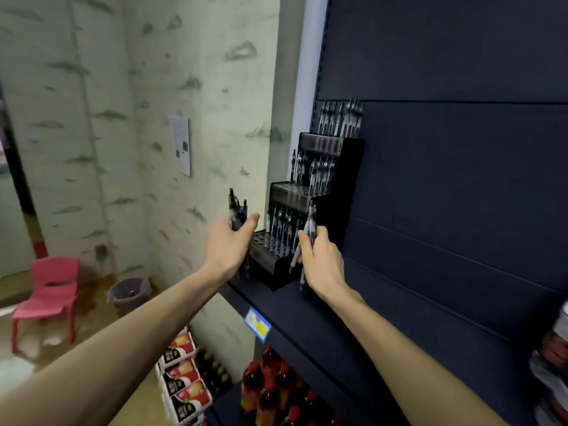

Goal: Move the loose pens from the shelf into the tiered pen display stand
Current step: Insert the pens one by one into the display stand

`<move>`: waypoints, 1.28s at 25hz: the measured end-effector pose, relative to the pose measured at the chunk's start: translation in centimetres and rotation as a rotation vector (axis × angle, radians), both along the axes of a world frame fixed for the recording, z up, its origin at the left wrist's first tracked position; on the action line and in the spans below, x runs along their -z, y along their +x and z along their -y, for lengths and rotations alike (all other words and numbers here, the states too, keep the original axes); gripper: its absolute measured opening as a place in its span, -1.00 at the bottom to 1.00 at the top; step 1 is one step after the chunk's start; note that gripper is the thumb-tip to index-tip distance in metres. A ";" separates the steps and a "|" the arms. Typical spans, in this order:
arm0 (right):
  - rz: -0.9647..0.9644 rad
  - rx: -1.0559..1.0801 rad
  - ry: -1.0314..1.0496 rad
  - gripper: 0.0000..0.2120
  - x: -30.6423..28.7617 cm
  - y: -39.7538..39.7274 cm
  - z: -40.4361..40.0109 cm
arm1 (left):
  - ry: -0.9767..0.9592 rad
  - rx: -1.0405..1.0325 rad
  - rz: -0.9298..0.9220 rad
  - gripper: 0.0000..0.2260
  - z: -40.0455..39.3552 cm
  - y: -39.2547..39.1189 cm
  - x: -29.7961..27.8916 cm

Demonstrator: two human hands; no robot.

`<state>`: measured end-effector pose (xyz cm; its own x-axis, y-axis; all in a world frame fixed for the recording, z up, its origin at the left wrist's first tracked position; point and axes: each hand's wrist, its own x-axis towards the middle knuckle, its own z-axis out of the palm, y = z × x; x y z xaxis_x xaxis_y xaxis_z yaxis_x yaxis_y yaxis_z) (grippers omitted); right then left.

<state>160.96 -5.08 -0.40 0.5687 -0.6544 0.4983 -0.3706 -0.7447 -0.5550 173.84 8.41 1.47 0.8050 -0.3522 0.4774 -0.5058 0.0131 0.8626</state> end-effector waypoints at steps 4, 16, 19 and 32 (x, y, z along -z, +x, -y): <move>0.006 0.036 -0.060 -0.68 -1.5 3.9 3.1 | -0.050 0.105 -0.018 -0.49 4.6 5.0 -1.6; 0.010 0.390 -0.174 -0.65 0.2 6.4 0.3 | -0.049 0.435 -0.103 -0.60 12.6 12.7 -0.1; 0.054 0.505 -0.141 -0.69 0.3 6.9 -0.7 | -0.040 0.530 -0.134 -0.62 12.9 13.8 -0.2; -0.219 0.650 -0.193 -0.80 0.9 10.6 -3.1 | 0.034 0.626 -0.193 -0.49 11.3 15.6 0.1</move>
<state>171.54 -2.01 -1.27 0.1938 -0.8067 0.5583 -0.8612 -0.4125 -0.2970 189.45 -2.87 1.35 0.5134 -0.7941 0.3254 -0.2477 0.2259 0.9421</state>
